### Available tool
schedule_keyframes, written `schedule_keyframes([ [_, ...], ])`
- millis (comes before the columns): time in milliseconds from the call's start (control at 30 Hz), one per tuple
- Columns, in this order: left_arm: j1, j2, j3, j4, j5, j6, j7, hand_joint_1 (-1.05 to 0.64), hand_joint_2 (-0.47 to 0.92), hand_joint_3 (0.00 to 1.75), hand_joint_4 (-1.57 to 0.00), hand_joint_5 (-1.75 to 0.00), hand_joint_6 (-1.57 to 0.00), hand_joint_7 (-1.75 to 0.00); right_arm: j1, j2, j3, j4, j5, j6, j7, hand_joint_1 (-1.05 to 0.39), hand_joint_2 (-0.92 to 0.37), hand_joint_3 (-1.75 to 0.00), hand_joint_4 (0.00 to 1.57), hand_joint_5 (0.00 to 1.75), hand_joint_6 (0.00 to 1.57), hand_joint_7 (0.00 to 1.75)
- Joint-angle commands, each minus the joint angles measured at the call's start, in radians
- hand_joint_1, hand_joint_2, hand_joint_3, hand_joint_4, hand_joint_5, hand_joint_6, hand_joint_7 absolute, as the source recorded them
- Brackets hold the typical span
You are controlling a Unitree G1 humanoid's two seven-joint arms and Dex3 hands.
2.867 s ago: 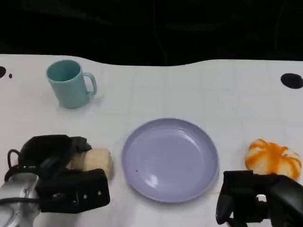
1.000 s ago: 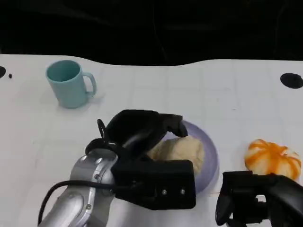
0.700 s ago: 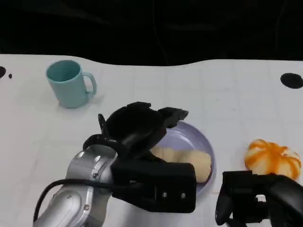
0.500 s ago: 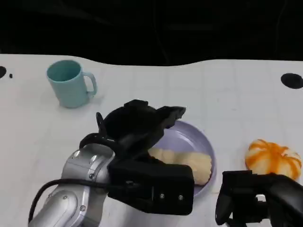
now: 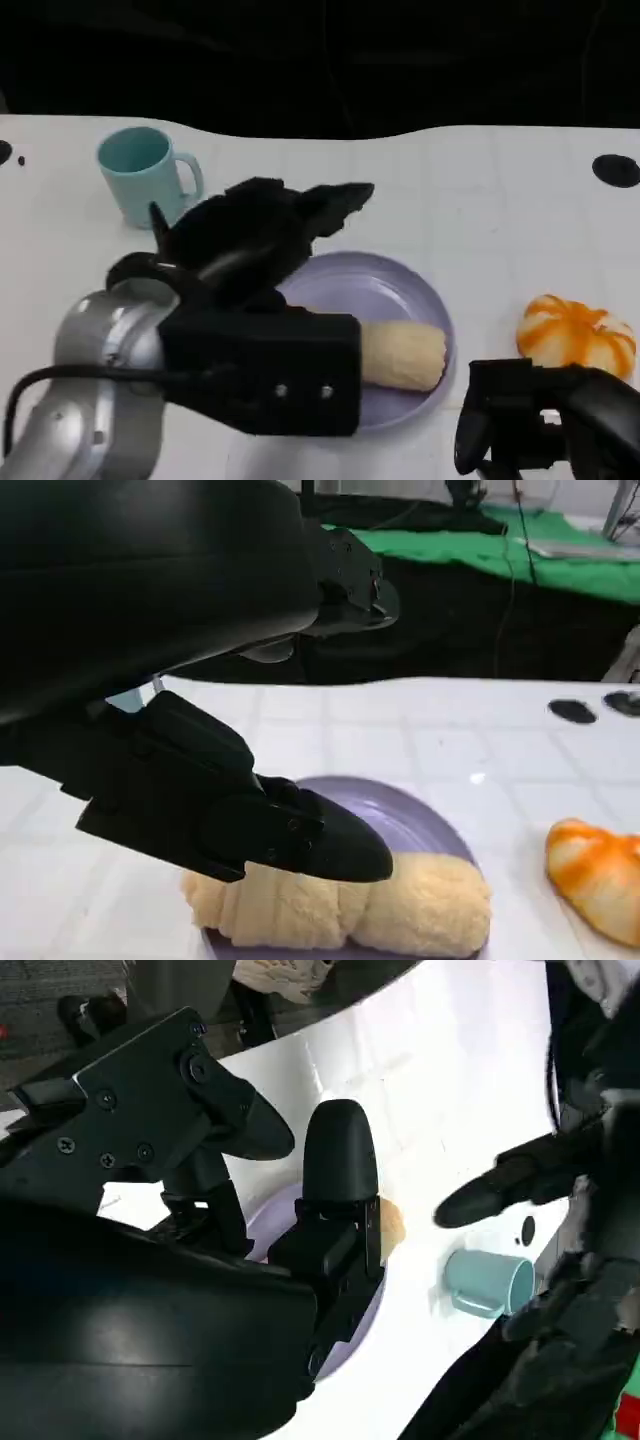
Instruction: Grasp the towel on the left side of the plate with the left hand and place it into the plate.
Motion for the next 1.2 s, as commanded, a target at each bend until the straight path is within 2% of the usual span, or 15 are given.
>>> schedule_keyframes([
  [33, 0.048, 0.014, 0.118, -0.103, -0.157, 0.071, -0.066, -0.73, 0.92, 0.21, -0.05, -0.54, -0.18, -0.05, -0.003, -0.009, -0.005, -0.007, 0.006, 0.008, -0.005, -0.13, -0.48, -1.17, 0.78, 1.72, 0.69, 1.45],
  [200, 0.103, 0.007, 0.247, -0.221, -0.351, 0.192, -0.095, -0.7, 0.92, 0.24, -0.19, -0.61, -0.29, -0.08, -0.008, -0.004, -0.007, -0.007, 0.014, 0.02, -0.006, -0.12, -0.48, -1.18, 0.78, 1.72, 0.69, 1.45],
  [333, 0.17, -0.009, 0.331, -0.303, -0.497, 0.259, -0.073, -0.6, 0.92, 0.25, -0.31, -0.63, -0.39, -0.1, -0.011, -0.008, -0.001, -0.005, 0.007, 0.017, -0.007, -0.11, -0.48, -1.2, 0.77, 1.71, 0.68, 1.45],
  [500, 0.285, -0.072, 0.446, -0.387, -0.664, 0.298, -0.012, -0.47, 0.92, 0.27, -0.6, -0.59, -0.6, -0.09, -0.018, -0.009, 0.005, -0.007, 0.004, 0.029, -0.014, -0.11, -0.48, -1.19, 0.77, 1.71, 0.69, 1.45],
  [600, 0.372, -0.171, 0.506, -0.423, -0.783, 0.335, 0.063, -0.41, 0.92, 0.27, -0.81, -0.65, -0.83, -0.16, -0.021, -0.009, 0.007, -0.008, 0.004, 0.035, -0.015, -0.11, -0.48, -1.18, 0.77, 1.71, 0.68, 1.45],
  [733, 0.466, -0.303, 0.551, -0.467, -0.932, 0.425, 0.178, -0.34, 0.92, 0.29, -0.85, -0.82, -0.98, -0.2, -0.023, -0.007, 0.005, -0.003, 0.006, 0.03, -0.013, -0.1, -0.49, -1.18, 0.77, 1.71, 0.68, 1.46],
  [767, 0.485, -0.323, 0.56, -0.477, -0.964, 0.447, 0.203, -0.32, 0.88, 0.43, -0.83, -1.01, -1.02, -0.28, -0.023, -0.005, 0.004, -0.001, 0.008, 0.031, -0.013, -0.1, -0.49, -1.18, 0.77, 1.71, 0.68, 1.46],
  [800, 0.503, -0.346, 0.57, -0.488, -0.999, 0.475, 0.229, -0.31, 0.81, 0.58, -0.82, -1.1, -1.0, -0.39, -0.023, -0.004, 0.003, 0.002, 0.01, 0.028, -0.011, -0.09, -0.49, -1.18, 0.76, 1.71, 0.68, 1.46],
  [833, 0.524, -0.363, 0.577, -0.498, -1.033, 0.492, 0.249, -0.3, 0.73, 0.75, -0.81, -1.18, -0.96, -0.54, -0.022, -0.004, 0.001, 0.007, 0.011, 0.023, -0.009, -0.09, -0.49, -1.18, 0.76, 1.71, 0.68, 1.46],
  [867, 0.541, -0.371, 0.584, -0.502, -1.064, 0.499, 0.26, -0.29, 0.66, 0.91, -0.8, -1.29, -0.88, -0.8, -0.022, -0.004, 0.001, 0.01, 0.011, 0.019, -0.007, -0.09, -0.49, -1.18, 0.76, 1.71, 0.68, 1.46],
  [900, 0.557, -0.378, 0.595, -0.504, -1.101, 0.504, 0.267, -0.29, 0.64, 0.97, -0.79, -1.33, -0.84, -0.93, -0.022, -0.005, 0.001, 0.012, 0.01, 0.016, -0.006, -0.09, -0.49, -1.17, 0.76, 1.71, 0.68, 1.46],
  [967, 0.593, -0.381, 0.609, -0.508, -1.156, 0.499, 0.284, -0.28, 0.64, 1.03, -0.8, -1.42, -0.79, -1.12, -0.024, -0.009, -0.001, 0.017, 0.008, 0.016, -0.004, -0.11, -0.49, -1.16, 0.75, 1.71, 0.68, 1.46],
  [1067, 0.638, -0.374, 0.601, -0.518, -1.179, 0.483, 0.327, -0.3, 0.66, 0.99, -0.78, -1.53, -0.75, -1.31, -0.025, -0.008, -0.003, 0.03, 0.006, 0.002, 0.0, -0.1, -0.5, -1.16, 0.75, 1.71, 0.67, 1.46],
  [1133, 0.654, -0.372, 0.592, -0.509, -1.188, 0.468, 0.352, -0.3, 0.66, 0.98, -0.77, -1.57, -0.73, -1.37, -0.025, -0.008, -0.002, 0.035, 0.005, -0.002, 0.0, -0.1, -0.5, -1.16, 0.75, 1.71, 0.67, 1.46],
  [1200, 0.662, -0.375, 0.582, -0.487, -1.193, 0.448, 0.37, -0.26, 0.61, 1.06, -0.75, -1.64, -0.7, -1.51, -0.025, -0.007, -0.001, 0.042, 0.005, -0.006, 0.002, -0.08, -0.5, -1.17, 0.75, 1.71, 0.67, 1.46],
])
